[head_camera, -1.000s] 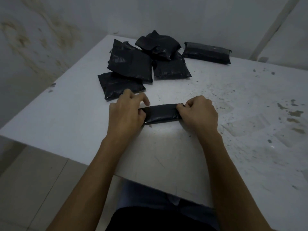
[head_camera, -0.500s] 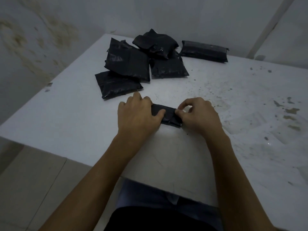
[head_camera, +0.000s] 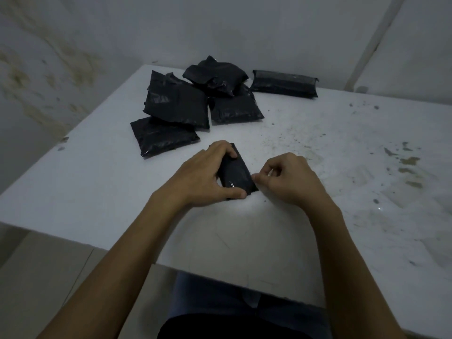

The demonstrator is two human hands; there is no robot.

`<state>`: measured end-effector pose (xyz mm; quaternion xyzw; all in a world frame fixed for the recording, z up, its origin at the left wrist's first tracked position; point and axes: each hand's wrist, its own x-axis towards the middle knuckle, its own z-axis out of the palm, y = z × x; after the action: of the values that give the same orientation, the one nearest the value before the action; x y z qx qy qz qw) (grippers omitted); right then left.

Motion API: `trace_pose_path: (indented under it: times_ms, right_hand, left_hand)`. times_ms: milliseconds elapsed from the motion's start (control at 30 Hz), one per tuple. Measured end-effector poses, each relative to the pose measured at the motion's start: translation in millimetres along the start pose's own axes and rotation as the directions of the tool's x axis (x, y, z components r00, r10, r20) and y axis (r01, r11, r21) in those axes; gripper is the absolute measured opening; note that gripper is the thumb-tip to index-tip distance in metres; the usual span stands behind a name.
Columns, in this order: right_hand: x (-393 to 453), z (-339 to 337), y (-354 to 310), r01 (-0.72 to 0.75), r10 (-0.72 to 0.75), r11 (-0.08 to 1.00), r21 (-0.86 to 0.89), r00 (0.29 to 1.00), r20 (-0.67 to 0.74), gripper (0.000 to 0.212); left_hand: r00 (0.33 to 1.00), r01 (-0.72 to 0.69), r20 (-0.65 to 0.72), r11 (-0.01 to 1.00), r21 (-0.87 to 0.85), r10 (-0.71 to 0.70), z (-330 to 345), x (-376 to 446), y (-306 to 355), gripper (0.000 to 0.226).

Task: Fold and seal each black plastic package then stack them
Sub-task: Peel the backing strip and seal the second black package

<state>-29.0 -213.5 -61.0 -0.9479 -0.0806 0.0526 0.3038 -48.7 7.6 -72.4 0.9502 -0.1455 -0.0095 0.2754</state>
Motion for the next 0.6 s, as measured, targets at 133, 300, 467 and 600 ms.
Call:
trace_pose_path:
  times_ms: [133, 300, 467, 600]
  right_hand:
    - [4, -23, 27, -0.138, 0.129, 0.990, 0.005, 0.913, -0.387, 0.020]
    - [17, -34, 59, -0.366, 0.293, 0.927, -0.082, 0.843, -0.452, 0.042]
    - [27, -26, 63, -0.283, 0.263, 0.959, 0.033, 0.835, -0.483, 0.013]
    - [32, -26, 67, -0.293, 0.260, 0.956, 0.013, 0.824, -0.503, 0.020]
  left_hand:
    - [0.998, -0.025, 0.057, 0.999, -0.042, 0.027, 0, 15, -3, 0.085]
    - [0.990, -0.080, 0.111, 0.994, -0.073, 0.088, 1, 38, -6, 0.095]
    - [0.988, -0.104, 0.103, 0.991, -0.089, 0.113, 5, 53, -10, 0.097]
    - [0.989, -0.118, 0.078, 0.985, -0.126, 0.129, 10, 56, -16, 0.096]
